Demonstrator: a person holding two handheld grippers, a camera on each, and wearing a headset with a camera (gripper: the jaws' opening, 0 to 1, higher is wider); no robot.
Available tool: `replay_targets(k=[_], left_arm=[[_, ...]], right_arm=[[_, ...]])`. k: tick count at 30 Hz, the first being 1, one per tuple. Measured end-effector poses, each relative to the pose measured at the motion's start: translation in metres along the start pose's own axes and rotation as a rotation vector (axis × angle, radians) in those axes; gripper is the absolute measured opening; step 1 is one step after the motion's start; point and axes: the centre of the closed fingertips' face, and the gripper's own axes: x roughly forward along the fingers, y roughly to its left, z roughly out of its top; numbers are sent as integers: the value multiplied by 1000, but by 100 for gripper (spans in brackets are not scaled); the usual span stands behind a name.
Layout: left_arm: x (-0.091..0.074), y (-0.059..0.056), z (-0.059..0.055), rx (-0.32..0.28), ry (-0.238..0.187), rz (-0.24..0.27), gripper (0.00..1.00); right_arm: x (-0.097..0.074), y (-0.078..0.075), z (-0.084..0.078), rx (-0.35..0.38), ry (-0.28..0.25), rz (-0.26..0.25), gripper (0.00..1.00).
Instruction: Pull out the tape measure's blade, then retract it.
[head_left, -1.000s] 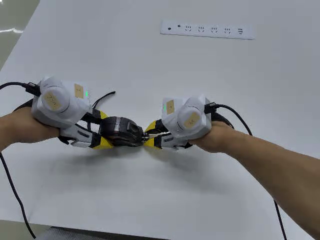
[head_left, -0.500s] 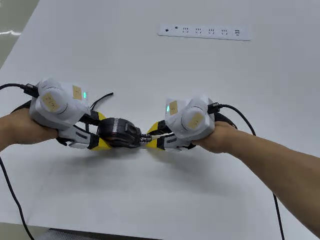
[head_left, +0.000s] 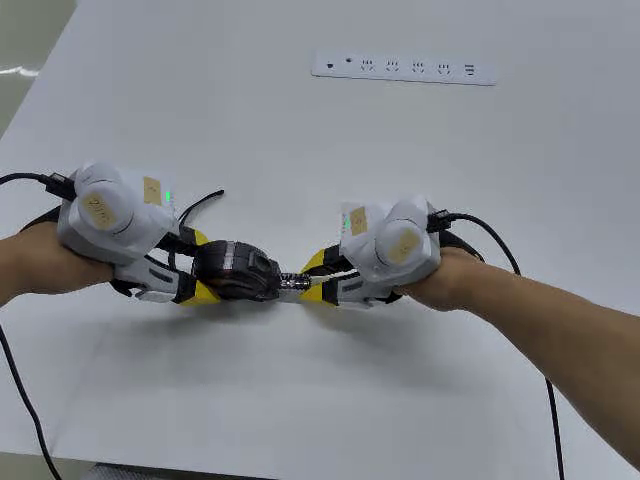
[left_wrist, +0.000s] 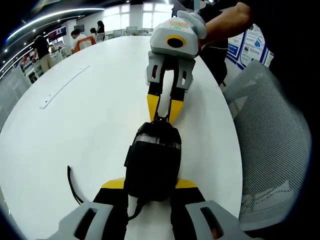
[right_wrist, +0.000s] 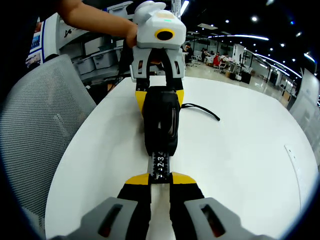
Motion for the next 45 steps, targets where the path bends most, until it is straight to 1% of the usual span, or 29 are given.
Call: replay_targets(k=[6,9,14,21,36,42,45], left_arm=[[0,0,0,-3,-2,3,29],[0,0,0,-4,-2,1,29],[0,-1,0,-3,-2,-1,29],[0,-1,0,-1,0,0,29],[-1,0,1,-3,1,0,29],[-1,-1,1,-4,0,-1,29],[-1,-1,1,-3,1,0,29]], right_arm=[[-4,0,-4,-7,3,-1,11],[-8,1,-5,-19,-4,-1,11],[-13,1,-8,-18,-4,0,11],[-19,1,-14,4,-7,0,11],[-32,1,-21,10,-10,0,11],[-38,1,-27,13,-6,0,11],[-41,2,-28,21,-14,0,12]])
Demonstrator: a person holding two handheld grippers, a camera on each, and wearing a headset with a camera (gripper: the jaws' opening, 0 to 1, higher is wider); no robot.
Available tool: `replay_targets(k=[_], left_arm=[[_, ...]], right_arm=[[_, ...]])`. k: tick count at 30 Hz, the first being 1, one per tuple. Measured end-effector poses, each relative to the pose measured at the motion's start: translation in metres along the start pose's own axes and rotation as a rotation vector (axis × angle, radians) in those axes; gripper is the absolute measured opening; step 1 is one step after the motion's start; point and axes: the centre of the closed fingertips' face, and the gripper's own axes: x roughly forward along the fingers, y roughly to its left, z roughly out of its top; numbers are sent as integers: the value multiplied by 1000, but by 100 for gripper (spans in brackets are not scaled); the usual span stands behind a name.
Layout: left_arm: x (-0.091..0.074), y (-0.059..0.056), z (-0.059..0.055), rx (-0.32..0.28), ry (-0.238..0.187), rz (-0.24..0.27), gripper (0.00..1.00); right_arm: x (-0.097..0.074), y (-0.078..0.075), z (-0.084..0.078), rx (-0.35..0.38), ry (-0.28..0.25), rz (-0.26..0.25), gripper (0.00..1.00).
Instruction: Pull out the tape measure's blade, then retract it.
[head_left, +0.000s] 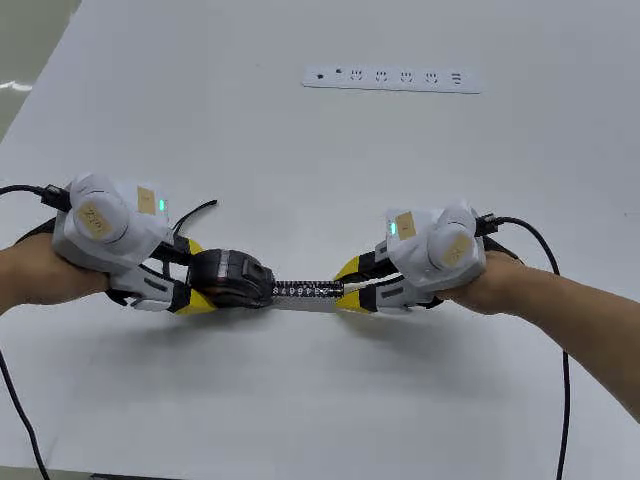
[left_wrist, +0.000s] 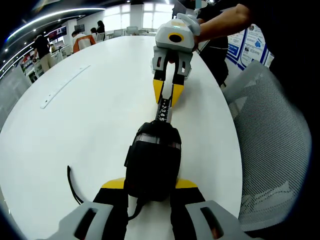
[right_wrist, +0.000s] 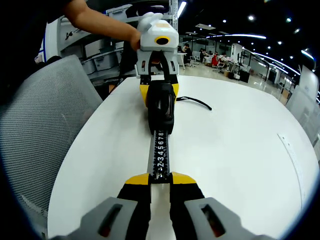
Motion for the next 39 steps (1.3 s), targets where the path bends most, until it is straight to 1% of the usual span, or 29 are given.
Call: replay_targets(k=[15,39], left_arm=[[2,0,-1,3,1,-3,29],[3,1,2,3,4,-2,29]], right_arm=[[-13,3,-15,1,17,-10,12],[-39,1,-40,6,48,-22,12]])
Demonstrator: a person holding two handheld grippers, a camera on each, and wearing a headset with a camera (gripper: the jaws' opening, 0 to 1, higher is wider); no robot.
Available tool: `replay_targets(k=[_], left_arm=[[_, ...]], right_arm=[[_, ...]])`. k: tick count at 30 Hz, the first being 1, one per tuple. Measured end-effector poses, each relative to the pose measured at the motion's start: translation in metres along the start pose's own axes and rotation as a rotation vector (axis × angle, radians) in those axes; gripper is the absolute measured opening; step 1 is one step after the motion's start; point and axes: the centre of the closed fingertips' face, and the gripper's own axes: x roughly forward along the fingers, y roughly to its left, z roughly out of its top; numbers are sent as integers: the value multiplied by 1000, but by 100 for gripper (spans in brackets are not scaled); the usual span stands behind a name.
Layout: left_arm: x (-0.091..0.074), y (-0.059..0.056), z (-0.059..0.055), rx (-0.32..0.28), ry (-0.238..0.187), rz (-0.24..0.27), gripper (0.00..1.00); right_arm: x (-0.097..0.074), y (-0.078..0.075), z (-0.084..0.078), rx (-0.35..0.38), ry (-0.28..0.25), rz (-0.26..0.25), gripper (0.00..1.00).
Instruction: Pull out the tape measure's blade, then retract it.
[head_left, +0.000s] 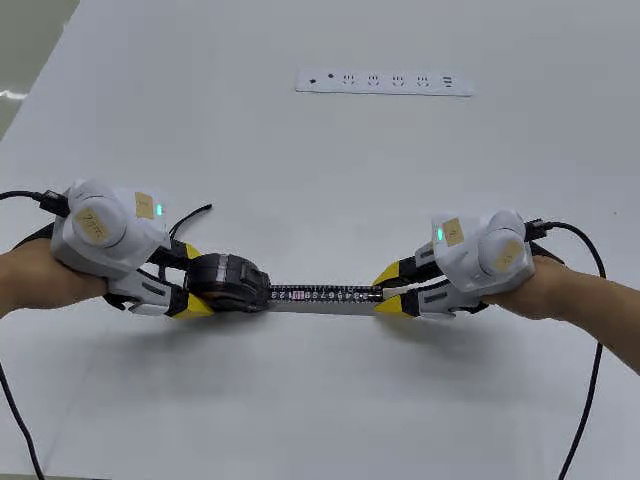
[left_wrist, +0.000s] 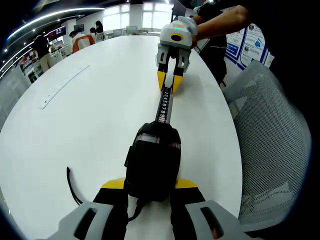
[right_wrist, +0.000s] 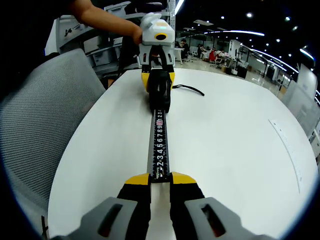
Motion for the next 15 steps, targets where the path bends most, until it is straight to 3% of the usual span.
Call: replay_targets(k=[15], left_arm=[[0,-1,1,7,2,-5,29]], right_arm=[[-17,2,-23,12,29,-13,12]])
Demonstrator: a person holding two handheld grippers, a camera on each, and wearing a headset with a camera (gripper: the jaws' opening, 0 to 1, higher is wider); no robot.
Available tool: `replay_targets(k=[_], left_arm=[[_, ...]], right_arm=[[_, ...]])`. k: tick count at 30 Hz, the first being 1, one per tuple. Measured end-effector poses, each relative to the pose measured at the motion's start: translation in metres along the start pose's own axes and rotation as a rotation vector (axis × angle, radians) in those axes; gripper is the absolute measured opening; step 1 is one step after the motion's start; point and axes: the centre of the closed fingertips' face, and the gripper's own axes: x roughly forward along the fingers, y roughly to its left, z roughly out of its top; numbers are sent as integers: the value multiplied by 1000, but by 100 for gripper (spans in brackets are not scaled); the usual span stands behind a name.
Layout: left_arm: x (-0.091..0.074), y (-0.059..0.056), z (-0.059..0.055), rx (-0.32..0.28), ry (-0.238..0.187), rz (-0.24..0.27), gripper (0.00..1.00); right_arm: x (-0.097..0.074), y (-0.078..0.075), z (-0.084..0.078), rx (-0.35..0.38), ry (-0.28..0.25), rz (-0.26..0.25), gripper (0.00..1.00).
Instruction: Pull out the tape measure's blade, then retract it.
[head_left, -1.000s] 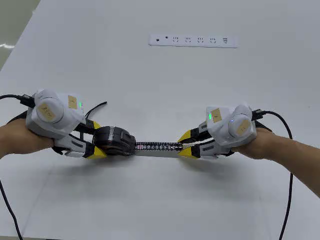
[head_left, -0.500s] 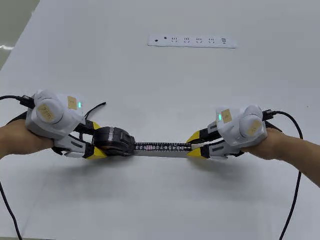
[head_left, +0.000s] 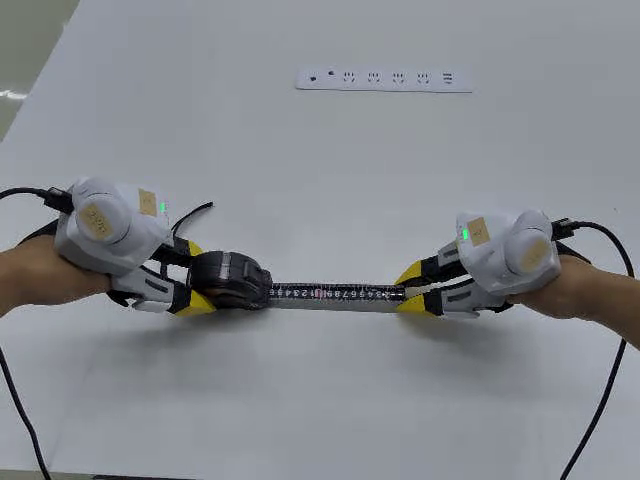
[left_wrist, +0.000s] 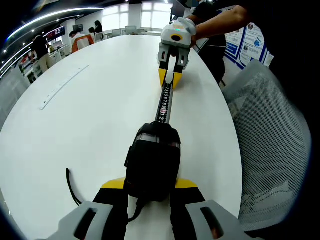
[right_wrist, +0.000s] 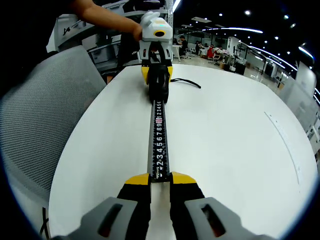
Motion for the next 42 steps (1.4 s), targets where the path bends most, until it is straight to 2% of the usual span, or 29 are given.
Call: replay_targets(k=[33,37,42], left_arm=[[0,-2,-1,-3,13,-6,29],[0,-2,-1,-5,17,-8,29],[0,-2,-1,-3,30,-11,30]], right_arm=[[-46,1,-45,8,91,-34,12],[-48,0,-48,15,94,-36,12],[-46,2,-47,30,103,-13,13]])
